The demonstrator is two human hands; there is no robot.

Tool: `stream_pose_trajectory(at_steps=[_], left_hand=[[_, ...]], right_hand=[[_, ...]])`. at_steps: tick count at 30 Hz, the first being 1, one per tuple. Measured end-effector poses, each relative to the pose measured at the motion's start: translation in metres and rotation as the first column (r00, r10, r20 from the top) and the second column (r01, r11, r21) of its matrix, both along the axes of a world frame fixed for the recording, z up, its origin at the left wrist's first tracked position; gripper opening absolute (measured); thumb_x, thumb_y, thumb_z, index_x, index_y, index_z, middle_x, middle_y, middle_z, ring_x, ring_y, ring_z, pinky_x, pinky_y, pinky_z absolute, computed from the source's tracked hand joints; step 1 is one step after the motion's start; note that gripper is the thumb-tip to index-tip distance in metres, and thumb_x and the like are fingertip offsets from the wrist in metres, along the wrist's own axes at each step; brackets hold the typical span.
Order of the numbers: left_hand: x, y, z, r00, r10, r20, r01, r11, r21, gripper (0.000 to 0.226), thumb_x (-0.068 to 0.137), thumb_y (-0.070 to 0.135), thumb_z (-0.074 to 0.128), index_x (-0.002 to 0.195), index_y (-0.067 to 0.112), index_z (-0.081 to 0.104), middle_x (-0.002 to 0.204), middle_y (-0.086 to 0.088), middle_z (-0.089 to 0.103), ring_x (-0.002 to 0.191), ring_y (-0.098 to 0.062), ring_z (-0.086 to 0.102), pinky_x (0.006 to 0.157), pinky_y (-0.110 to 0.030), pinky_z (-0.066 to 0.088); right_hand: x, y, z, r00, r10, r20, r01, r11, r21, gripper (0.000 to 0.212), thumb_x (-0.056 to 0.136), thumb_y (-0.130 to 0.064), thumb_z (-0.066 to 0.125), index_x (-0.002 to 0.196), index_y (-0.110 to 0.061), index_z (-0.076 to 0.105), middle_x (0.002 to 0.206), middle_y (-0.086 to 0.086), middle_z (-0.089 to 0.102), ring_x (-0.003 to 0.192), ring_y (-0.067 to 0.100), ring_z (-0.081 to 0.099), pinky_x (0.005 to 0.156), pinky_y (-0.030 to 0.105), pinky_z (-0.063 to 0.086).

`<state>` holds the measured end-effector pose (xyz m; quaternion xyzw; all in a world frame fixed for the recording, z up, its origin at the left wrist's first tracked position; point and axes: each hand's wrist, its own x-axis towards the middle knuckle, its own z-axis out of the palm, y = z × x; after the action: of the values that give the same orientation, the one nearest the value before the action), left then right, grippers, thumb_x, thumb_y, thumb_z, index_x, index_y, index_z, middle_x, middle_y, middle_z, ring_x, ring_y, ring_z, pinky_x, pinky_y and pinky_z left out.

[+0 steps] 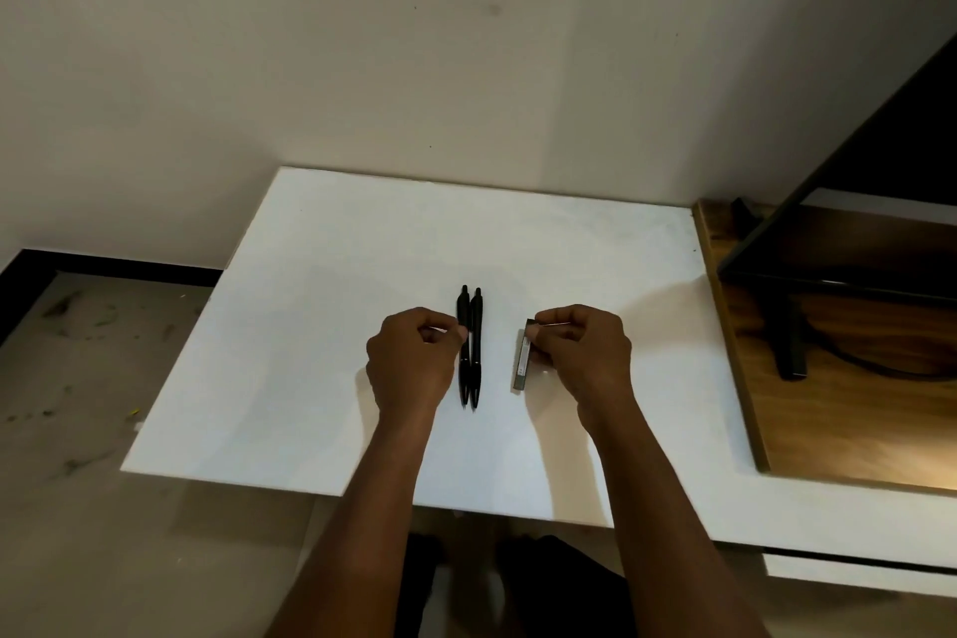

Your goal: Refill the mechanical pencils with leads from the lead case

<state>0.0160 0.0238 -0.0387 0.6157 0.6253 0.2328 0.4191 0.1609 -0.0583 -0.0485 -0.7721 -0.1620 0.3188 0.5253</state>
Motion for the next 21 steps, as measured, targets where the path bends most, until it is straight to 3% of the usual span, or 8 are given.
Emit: stream_pose_trajectory(at_steps=[2,4,9,15,21], left_hand=[[-0.002,0.000,-0.001,1.000,-0.020,-0.008,0.020,0.999,-0.050,0.015,0.076,0.029,0.083,0.088,0.022,0.077,0.075,0.007,0.072,0.068,-0.004,0.061,0.054,-0.018,0.037],[-0.003,0.000,-0.002,0.999,-0.041,-0.019,0.039,0.995,-0.091,0.024,0.073,0.028,0.087,0.092,0.020,0.076,0.081,0.002,0.074,0.070,-0.007,0.061,0.055,-0.017,0.036],[-0.001,-0.001,-0.005,0.996,-0.068,-0.050,0.062,0.991,-0.114,0.028,0.070,0.026,0.088,0.094,0.020,0.076,0.085,0.000,0.075,0.083,-0.017,0.069,0.063,-0.023,0.044],[-0.005,0.002,-0.005,0.995,-0.088,-0.048,0.082,0.991,-0.110,0.024,0.073,0.023,0.086,0.095,0.020,0.077,0.085,-0.002,0.076,0.087,-0.019,0.071,0.079,-0.032,0.055],[-0.004,0.000,-0.002,0.984,-0.112,-0.136,0.104,0.993,-0.063,0.023,0.077,0.021,0.078,0.101,0.021,0.077,0.091,0.001,0.076,0.093,-0.020,0.069,0.074,-0.024,0.046]], right_hand=[[-0.005,0.004,-0.004,0.996,0.051,0.072,-0.048,0.998,-0.038,0.011,0.080,-0.004,0.078,0.090,-0.006,0.075,0.080,0.011,0.078,0.068,0.023,0.074,0.074,0.033,0.061],[-0.010,0.008,-0.007,0.983,0.094,0.157,-0.082,0.993,-0.083,0.010,0.081,-0.009,0.077,0.090,-0.010,0.076,0.080,0.007,0.077,0.072,0.022,0.075,0.078,0.037,0.061],[-0.016,0.014,-0.010,0.953,0.119,0.277,-0.084,0.987,-0.136,0.009,0.083,-0.009,0.071,0.089,-0.012,0.077,0.083,0.003,0.076,0.078,0.021,0.073,0.082,0.039,0.059],[-0.016,0.014,-0.010,0.928,0.158,0.337,-0.105,0.980,-0.169,0.014,0.086,-0.005,0.066,0.091,-0.012,0.077,0.088,0.003,0.076,0.084,0.021,0.072,0.084,0.039,0.057],[-0.015,0.014,-0.011,0.937,0.148,0.316,-0.100,0.981,-0.163,0.012,0.086,-0.007,0.066,0.092,-0.012,0.075,0.086,0.004,0.076,0.082,0.024,0.072,0.082,0.038,0.057]])
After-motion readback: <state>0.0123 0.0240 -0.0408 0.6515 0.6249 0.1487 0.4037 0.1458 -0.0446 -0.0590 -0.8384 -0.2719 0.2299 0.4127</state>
